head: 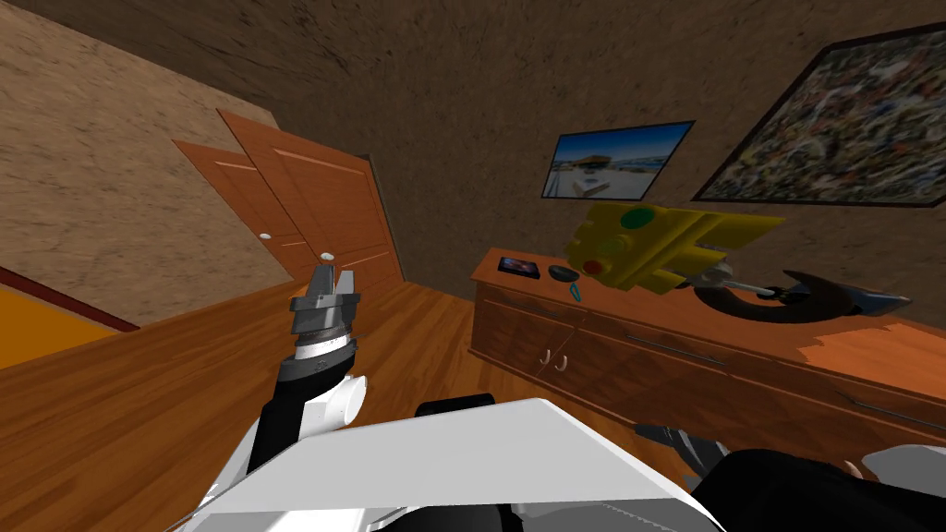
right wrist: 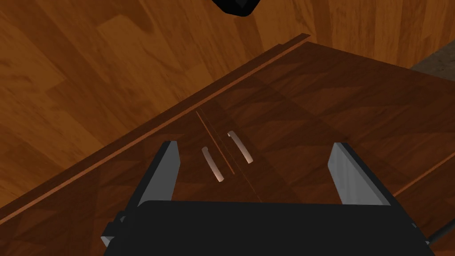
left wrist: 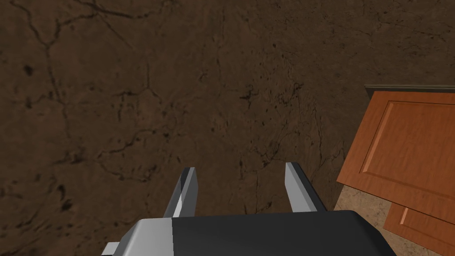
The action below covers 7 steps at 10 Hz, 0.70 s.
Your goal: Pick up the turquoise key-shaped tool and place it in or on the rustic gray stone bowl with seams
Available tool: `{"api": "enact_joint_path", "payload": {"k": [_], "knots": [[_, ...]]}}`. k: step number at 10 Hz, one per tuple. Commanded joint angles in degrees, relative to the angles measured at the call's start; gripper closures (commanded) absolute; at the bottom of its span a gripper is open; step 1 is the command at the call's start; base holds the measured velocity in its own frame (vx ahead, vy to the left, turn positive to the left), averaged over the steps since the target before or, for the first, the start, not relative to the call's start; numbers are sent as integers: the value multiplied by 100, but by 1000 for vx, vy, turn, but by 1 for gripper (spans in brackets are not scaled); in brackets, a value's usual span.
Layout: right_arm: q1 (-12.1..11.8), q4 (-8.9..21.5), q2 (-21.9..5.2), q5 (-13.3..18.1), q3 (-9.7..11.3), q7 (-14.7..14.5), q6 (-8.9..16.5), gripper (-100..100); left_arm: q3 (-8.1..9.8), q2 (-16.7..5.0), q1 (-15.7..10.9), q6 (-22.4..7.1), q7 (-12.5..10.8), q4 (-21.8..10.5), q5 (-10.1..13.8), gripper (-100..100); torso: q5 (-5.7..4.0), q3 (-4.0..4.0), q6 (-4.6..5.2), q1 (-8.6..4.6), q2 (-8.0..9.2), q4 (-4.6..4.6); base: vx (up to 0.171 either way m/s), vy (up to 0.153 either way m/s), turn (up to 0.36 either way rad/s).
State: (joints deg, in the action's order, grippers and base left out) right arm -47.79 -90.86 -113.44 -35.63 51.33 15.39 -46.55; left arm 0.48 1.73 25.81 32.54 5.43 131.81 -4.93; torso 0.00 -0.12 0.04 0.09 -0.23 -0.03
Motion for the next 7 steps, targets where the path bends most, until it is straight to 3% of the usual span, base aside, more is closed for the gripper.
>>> {"api": "enact_joint_path", "payload": {"k": [1, 7], "knots": [[-50, 286, -286, -103, 125, 122, -111, -100, 0, 0, 0, 0, 0, 0, 0, 0, 0, 0, 0, 0, 0, 0, 72, 30, 217], [-142, 694, -991, -388, 316, 212, -247, -100, 0, 0, 0, 0, 0, 0, 0, 0, -1, 0, -3, -5, 0, 0, 58, 10, 112]]}}
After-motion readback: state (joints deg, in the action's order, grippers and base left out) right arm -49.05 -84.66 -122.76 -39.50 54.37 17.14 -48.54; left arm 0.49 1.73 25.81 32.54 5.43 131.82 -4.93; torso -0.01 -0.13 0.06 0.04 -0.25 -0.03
